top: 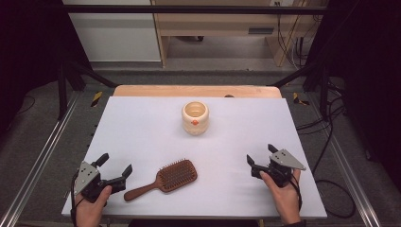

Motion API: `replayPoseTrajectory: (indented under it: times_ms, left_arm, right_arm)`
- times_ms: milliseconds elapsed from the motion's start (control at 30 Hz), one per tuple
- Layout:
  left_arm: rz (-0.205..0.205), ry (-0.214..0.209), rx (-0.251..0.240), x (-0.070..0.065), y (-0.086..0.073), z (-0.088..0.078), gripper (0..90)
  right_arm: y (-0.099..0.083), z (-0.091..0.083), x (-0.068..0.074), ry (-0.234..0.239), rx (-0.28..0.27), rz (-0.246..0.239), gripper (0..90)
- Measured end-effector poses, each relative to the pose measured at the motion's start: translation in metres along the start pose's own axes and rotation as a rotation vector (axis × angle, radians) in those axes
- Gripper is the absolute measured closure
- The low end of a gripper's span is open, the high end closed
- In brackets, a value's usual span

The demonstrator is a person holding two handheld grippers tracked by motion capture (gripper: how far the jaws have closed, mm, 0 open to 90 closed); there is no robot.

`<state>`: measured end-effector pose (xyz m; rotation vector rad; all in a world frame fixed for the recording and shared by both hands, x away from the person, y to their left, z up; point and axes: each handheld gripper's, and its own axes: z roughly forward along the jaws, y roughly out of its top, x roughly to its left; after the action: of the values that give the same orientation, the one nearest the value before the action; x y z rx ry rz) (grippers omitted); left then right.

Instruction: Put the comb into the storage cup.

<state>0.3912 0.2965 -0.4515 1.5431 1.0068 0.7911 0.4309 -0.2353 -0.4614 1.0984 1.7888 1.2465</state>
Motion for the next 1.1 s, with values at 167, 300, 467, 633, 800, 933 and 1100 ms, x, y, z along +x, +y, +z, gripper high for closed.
replayPoseTrajectory:
  times_ms: [167,300,467,633,800,933,1100]
  left_arm:
    - [0.031,-0.045,0.014,-0.015,0.015,0.001,3.5]
    - [0.038,-0.121,0.055,-0.022,0.023,0.003,3.2]
    - [0.082,-0.168,0.091,-0.026,0.034,0.008,3.2]
    - [0.153,-0.156,0.21,-0.027,0.039,0.016,3.4]
    - [0.145,-0.11,0.243,-0.03,0.04,0.022,3.8]
    - [0.164,-0.17,0.296,-0.033,0.039,0.024,3.1]
    - [0.139,-0.262,0.345,-0.04,0.043,0.021,3.7]
  right_arm:
    - [-0.003,-0.01,-0.005,0.003,-0.04,-0.016,10.7]
    - [-0.005,-0.011,-0.007,0.0,-0.053,-0.006,11.0]
    - [-0.007,-0.009,-0.004,-0.02,-0.08,-0.024,10.8]
    - [-0.008,-0.011,-0.003,-0.009,-0.098,-0.016,12.1]
    - [-0.007,-0.011,-0.004,0.03,-0.109,0.006,11.3]
    - [-0.007,-0.009,-0.002,0.036,-0.107,0.002,10.8]
    - [-0.007,-0.01,-0.005,0.031,-0.115,0.009,10.4]
